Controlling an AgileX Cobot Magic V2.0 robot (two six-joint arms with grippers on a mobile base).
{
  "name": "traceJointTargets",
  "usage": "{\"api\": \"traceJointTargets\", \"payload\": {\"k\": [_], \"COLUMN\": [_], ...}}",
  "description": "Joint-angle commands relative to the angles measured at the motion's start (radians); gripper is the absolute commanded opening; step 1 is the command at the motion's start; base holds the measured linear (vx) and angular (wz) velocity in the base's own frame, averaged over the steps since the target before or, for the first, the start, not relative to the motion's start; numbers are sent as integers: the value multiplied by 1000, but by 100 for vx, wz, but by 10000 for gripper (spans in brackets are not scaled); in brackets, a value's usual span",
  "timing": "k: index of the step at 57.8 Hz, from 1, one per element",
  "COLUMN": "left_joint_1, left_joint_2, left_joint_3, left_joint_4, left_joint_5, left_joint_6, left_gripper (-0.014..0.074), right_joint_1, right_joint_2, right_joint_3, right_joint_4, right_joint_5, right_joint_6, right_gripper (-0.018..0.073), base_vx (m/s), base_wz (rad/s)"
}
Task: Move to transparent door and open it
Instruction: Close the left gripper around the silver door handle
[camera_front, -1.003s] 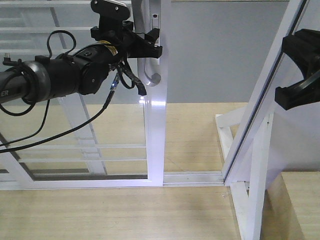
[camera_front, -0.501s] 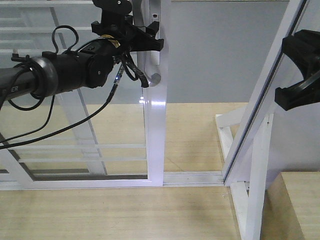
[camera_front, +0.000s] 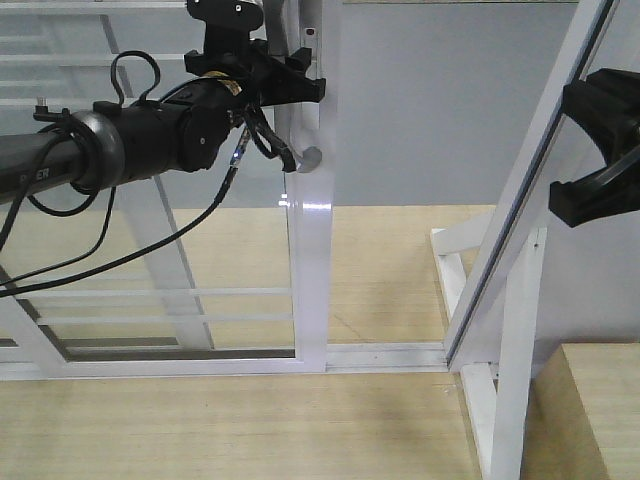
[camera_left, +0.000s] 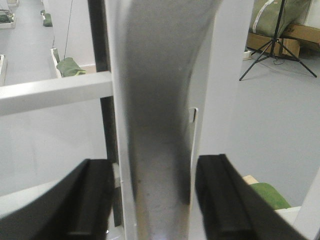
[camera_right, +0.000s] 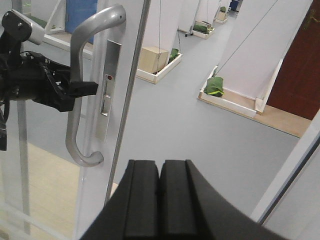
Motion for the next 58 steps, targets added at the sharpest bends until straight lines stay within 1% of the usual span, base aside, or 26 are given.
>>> {"api": "traceJointTargets", "payload": {"k": [1, 10, 15, 20, 27, 31, 36, 39, 43, 47, 52, 58], "left_joint_1": [0, 0, 0, 0, 0, 1, 10, 17, 34, 52, 72, 92], "left_joint_2": [-67, -83, -96, -109, -130, -141, -152, -157, -166, -174, -180, -197], "left_joint_3": [-38, -38, -38, -38, -38, -38, -37, -37, -36, -35, -35, -34], "left_joint_4": [-5, -4, -4, -5, -5, -5, -10, -36, -96, -138, -162, -162], "left_joint_5": [-67, -61, -47, -35, -16, -9, 0, 6, 18, 35, 52, 88], "left_joint_6": [1, 11, 60, 118, 186, 203, 203, 202, 203, 207, 211, 211], "left_gripper": [349, 155, 57, -9, -5, -3, -1, 0, 0, 0, 0, 0], "right_joint_1": [-4, -4, -4, -4, -4, -4, -4, -4, -4, -4, -4, -4], "right_joint_2": [-8, -8, -8, -8, -8, -8, -8, -8, -8, -8, -8, -8], "right_joint_3": [-28, -28, -28, -28, -28, -28, -28, -28, -28, -28, -28, -28], "right_joint_4": [-9, -9, -9, -9, -9, -9, -9, -9, -9, -9, -9, -9], "right_joint_5": [-76, -76, -76, -76, -79, -79, -79, -79, -79, -79, -79, -80], "right_joint_6": [-7, -7, -7, -10, -9, -9, -9, -9, -9, -9, -9, -9], "right_gripper": [-4, -4, -4, -4, -4, -4, -4, -4, -4, -4, -4, -4], "base_vx": [0, 0, 0, 0, 0, 0, 0, 0, 0, 0, 0, 0], "base_wz": [0, 0, 0, 0, 0, 0, 0, 0, 0, 0, 0, 0]}}
